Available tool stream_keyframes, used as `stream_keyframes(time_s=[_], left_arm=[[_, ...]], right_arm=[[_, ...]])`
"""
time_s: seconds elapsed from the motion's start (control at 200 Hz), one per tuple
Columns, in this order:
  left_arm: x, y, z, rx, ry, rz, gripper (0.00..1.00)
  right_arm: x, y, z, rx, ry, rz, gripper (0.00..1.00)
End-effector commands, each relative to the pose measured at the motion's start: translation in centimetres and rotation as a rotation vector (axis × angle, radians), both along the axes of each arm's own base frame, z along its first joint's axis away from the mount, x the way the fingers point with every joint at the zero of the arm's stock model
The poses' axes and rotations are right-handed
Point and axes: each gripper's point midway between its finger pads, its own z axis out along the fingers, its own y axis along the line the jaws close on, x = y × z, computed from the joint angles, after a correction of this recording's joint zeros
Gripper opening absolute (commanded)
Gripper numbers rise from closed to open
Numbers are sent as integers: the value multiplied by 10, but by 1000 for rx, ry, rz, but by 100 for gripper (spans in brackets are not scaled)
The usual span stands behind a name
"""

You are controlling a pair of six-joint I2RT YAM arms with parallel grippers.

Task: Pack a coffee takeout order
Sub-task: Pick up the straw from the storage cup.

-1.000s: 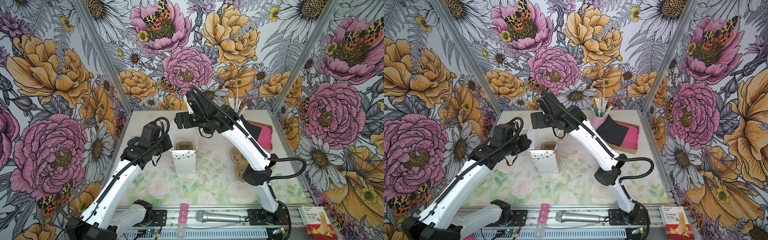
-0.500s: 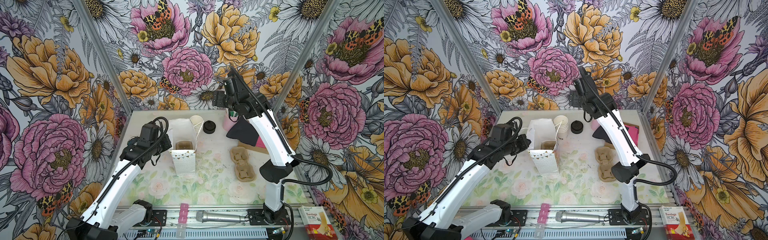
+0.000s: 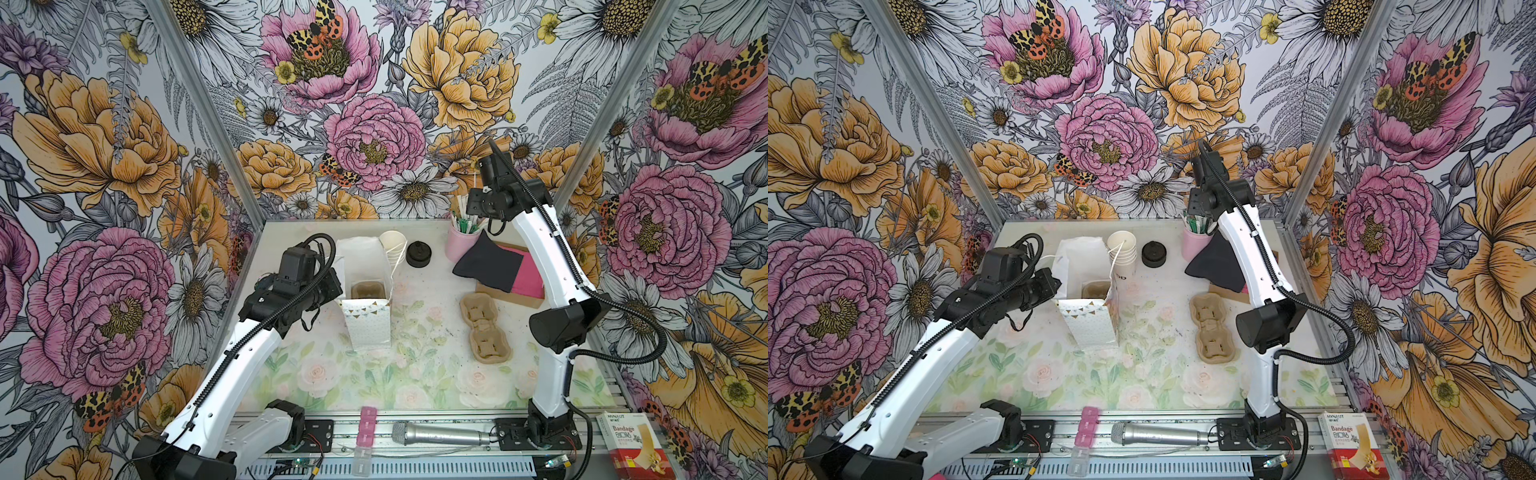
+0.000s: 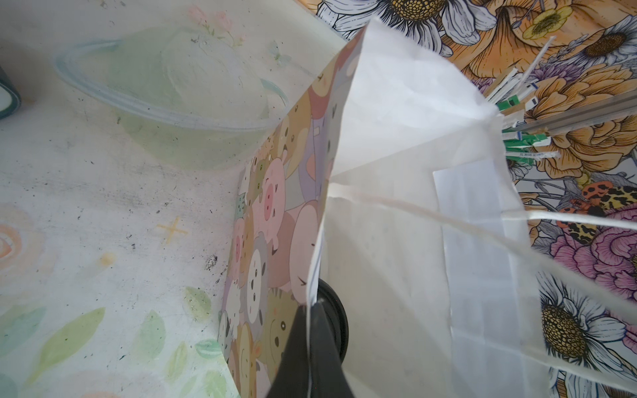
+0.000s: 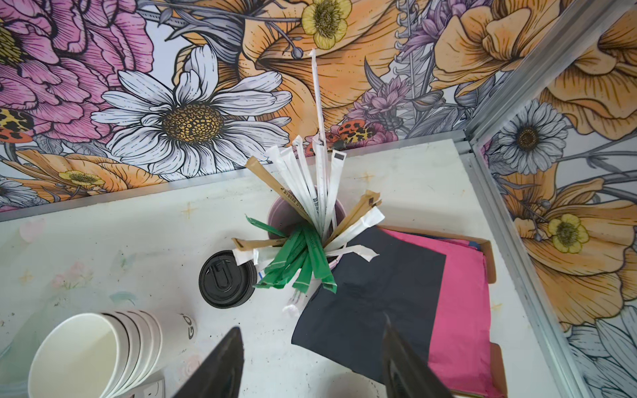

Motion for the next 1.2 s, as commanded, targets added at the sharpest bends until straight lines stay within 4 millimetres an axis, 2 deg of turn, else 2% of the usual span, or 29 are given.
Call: stream_keyframes(time_s=[0.0, 0.205, 0.44, 0.54, 0.93, 1.076, 1.191], left_arm=[[-1, 4, 2, 10, -12, -5, 0], [2, 3, 2, 11, -7, -9, 0], [3, 3, 1, 12, -5, -9, 0], [3, 3, 1, 12, -4, -8, 0], [5, 4, 1, 12, -3, -9, 0], [5, 4, 1, 12, -2, -9, 0], [5, 4, 1, 11, -2, -9, 0]], right_arm=[[9, 12, -24, 30, 60, 64, 63], [23, 11, -49, 40, 107, 65, 52], [33, 4, -62, 22, 120, 40, 38], [35, 3, -61, 25, 117, 38, 29], [36, 6, -69, 37, 136, 48, 10], [36, 4, -63, 37, 123, 45, 0], [34, 3, -55, 36, 105, 44, 0]])
